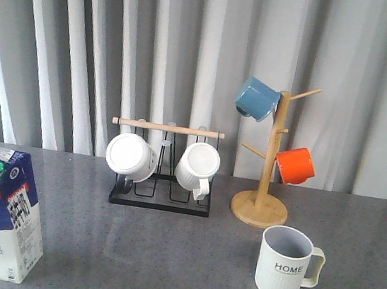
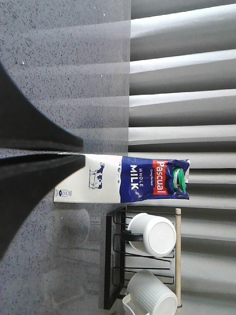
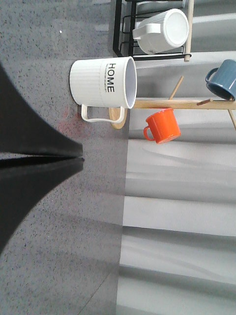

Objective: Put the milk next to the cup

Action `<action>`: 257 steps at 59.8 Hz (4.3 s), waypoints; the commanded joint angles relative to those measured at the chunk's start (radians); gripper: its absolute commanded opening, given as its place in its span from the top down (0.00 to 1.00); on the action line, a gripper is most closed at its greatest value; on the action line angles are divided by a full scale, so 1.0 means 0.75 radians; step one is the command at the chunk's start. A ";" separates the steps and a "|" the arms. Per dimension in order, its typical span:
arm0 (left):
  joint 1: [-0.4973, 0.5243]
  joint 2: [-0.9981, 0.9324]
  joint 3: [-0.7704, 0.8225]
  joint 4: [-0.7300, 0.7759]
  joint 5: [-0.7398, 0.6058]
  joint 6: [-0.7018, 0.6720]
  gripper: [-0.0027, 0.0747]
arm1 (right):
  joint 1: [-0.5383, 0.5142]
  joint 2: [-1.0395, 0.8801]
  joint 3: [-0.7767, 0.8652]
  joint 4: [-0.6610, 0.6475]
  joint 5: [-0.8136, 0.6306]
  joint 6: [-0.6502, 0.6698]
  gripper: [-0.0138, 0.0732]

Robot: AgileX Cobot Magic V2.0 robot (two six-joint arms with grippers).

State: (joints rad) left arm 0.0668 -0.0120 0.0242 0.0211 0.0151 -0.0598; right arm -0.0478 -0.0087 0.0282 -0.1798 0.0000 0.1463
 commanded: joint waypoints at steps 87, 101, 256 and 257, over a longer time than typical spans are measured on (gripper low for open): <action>0.001 -0.014 -0.038 -0.014 -0.379 -0.113 0.97 | -0.005 -0.021 0.011 0.137 -0.150 0.023 0.85; 0.001 -0.014 -0.042 -0.013 -0.616 -0.426 0.96 | -0.005 -0.020 -0.005 0.379 -0.239 0.027 0.85; 0.001 0.528 -0.895 0.162 0.290 -0.467 0.27 | -0.005 2.172 -1.537 0.818 0.452 -0.801 0.26; 0.001 0.528 -0.895 0.162 0.290 -0.467 0.27 | -0.005 2.174 -1.537 0.827 0.448 -0.809 0.26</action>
State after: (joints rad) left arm 0.0668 0.3681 -0.6160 0.1456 0.2993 -0.4104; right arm -0.0478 1.6505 -1.0960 0.4106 0.4138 -0.4218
